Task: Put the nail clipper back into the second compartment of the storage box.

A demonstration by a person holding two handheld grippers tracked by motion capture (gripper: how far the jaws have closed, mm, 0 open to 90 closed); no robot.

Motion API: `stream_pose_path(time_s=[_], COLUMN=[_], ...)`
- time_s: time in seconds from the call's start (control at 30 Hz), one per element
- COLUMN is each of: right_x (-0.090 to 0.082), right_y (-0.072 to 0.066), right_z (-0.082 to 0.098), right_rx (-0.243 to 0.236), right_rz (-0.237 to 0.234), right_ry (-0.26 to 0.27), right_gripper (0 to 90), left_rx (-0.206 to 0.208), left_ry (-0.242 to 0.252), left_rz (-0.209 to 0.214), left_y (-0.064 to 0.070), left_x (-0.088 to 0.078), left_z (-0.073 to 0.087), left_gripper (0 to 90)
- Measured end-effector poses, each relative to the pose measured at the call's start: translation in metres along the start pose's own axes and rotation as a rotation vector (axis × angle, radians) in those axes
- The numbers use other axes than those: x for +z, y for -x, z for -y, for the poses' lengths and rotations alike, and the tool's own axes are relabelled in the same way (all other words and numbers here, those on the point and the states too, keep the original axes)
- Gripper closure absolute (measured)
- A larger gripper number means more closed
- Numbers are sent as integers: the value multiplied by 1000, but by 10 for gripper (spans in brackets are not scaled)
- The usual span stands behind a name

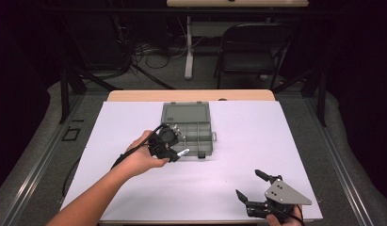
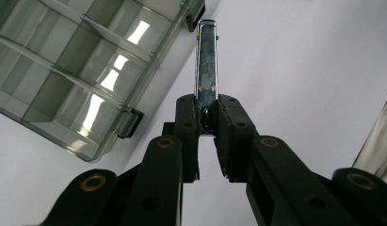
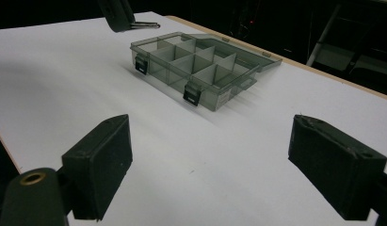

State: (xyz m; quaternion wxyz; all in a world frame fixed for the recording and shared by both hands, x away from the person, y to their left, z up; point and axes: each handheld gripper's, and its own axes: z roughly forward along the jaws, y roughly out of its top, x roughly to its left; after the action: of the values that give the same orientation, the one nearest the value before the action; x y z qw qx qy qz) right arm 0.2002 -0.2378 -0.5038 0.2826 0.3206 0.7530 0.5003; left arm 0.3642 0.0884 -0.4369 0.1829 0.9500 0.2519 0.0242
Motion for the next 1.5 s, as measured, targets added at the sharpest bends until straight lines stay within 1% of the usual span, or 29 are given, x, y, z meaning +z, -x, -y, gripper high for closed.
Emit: stream_pose_path(time_s=[0.3,0.53,0.63,0.77,0.97,1.17,1.2,1.27,1.5], right_x=[0,0,0,0,0,0,1,1,1], right_y=[0,0,0,0,0,0,0,0,0], right_z=[0,0,0,0,0,0,0,0,1], right_rx=[-1,-1,-1,-1,-2,-2,-2,-2,-1], right_rz=[0,0,1,1,0,-1,-1,-2,-3], right_ry=[0,0,4,2,2,0,0,0,-1], right_gripper=[137,137,137,137,138,138,138,138,138], left_rx=[-27,-61,-86,-132,-167,-215,-222,-240,-269], left_ry=[21,35,48,65,68,79,75,85,96], left_rz=[-1,-8,-11,-16,-26,-34,-39,-43,-54], left_y=[-8,-15,-21,-29,-43,-55,-57,-60,-69], left_x=[-8,-12,-14,-15,-16,-15,-14,-14,-12], left_z=[-1,-3,-5,-6,-9,-10,-11,-12,-16], left_gripper=[802,802,802,802,802,802,802,802,802])
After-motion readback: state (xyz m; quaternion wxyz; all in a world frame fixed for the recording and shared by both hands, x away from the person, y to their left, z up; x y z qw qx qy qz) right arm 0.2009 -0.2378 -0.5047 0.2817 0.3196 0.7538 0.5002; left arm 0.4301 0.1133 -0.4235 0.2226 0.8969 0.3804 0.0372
